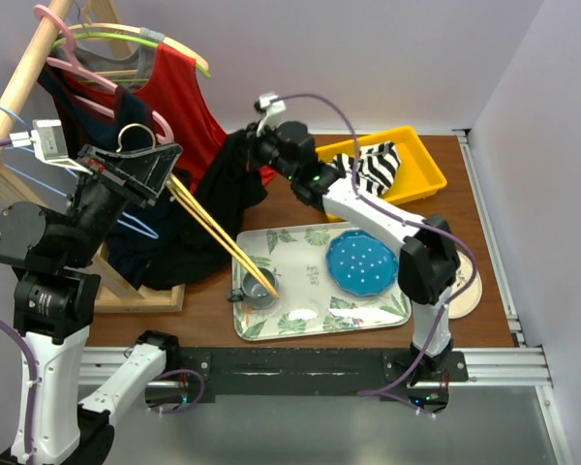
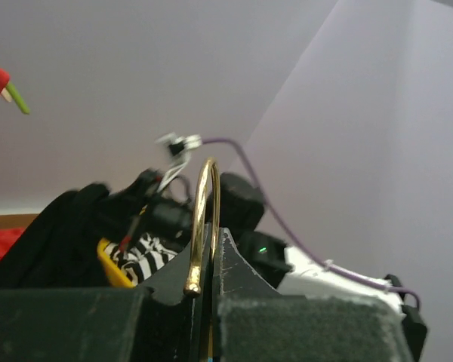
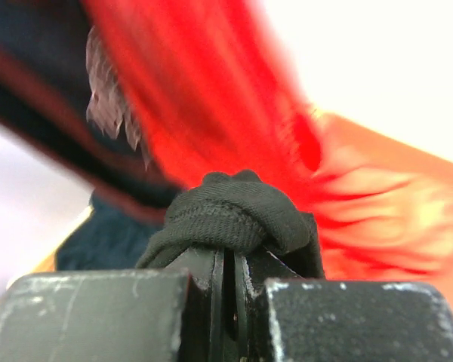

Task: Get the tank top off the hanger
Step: Move the tank top to the hanger, then place the tank top in the bin.

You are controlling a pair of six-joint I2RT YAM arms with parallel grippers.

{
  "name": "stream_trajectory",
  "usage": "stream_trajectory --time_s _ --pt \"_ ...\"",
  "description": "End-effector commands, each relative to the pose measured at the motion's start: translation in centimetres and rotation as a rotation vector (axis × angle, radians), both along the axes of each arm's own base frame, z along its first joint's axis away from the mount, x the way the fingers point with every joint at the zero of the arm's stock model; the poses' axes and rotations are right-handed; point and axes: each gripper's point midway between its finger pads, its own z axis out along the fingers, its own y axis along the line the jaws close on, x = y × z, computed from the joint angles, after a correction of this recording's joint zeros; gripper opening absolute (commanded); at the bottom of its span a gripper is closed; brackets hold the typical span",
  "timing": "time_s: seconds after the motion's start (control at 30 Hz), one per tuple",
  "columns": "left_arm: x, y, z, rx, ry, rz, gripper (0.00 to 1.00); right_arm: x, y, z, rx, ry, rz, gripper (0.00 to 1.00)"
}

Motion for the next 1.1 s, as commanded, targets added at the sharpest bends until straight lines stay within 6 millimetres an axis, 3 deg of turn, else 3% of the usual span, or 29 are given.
stream_trajectory --time_s 0.0,0.03,0.1,0.13,0.2,0.23,0.3,0.4,0.57,0.77,0.87,0.9,0.97,1.0,1.07 --pt "1.3 1.0 -2.1 0.129 -0.017 0.085 0.00 -0.6 -7.9 15.4 0.071 -0.235 -0.197 0.00" --pt "1.5 1.1 -2.5 0.150 -0.017 0.096 0.00 -1.0 -9.0 17.9 0.090 -0.272 -0.216 0.00" --pt "1.9 1.4 -3.5 0.208 -0.012 0.119 0.00 -0.2 -11.5 19.1 0.043 -0.280 -0.286 0.00" --pt "2.0 1.4 -3.7 0.226 -0.011 0.122 0.00 -0.6 -13.0 22.3 0.072 -0.326 -0.313 0.00" --pt "2.0 1.5 -3.6 0.266 -0.027 0.125 0.00 0.2 -15.1 23.6 0.048 -0.348 -0.369 0.00" --pt "2.0 1.5 -3.5 0.275 -0.032 0.128 0.00 0.0 -16.3 25.8 0.073 -0.385 -0.392 0.00" --pt "2.0 1.8 -3.2 0.290 -0.044 0.144 0.00 0.7 -18.5 27.5 0.077 -0.424 -0.442 0.00" --pt "1.9 1.9 -2.9 0.295 -0.052 0.152 0.00 2.2 -21.4 27.9 0.066 -0.433 -0.512 0.00" --pt "2.0 1.8 -3.0 0.300 -0.050 0.152 0.00 4.5 -25.3 26.9 0.051 -0.435 -0.581 0.00" --pt "2.1 1.8 -2.5 0.302 -0.054 0.155 0.00 8.4 -27.8 23.2 -0.041 -0.421 -0.609 0.00" --pt "2.2 1.9 -2.2 0.298 -0.057 0.160 0.00 9.9 -29.0 19.6 -0.073 -0.335 -0.651 0.00" --pt "2.2 1.9 -2.2 0.298 -0.059 0.160 0.00 10.7 -29.3 16.4 -0.102 -0.274 -0.672 0.00" --pt "2.1 2.0 -1.9 0.294 -0.065 0.167 0.00 10.4 -29.9 14.6 -0.092 -0.247 -0.694 0.00" --pt "2.2 2.0 -1.9 0.296 -0.063 0.169 0.00 10.8 -30.1 10.1 -0.141 -0.171 -0.704 0.00" --pt "2.3 2.1 -1.7 0.303 -0.067 0.176 0.00 11.3 -30.7 6.7 -0.157 -0.115 -0.721 0.00"
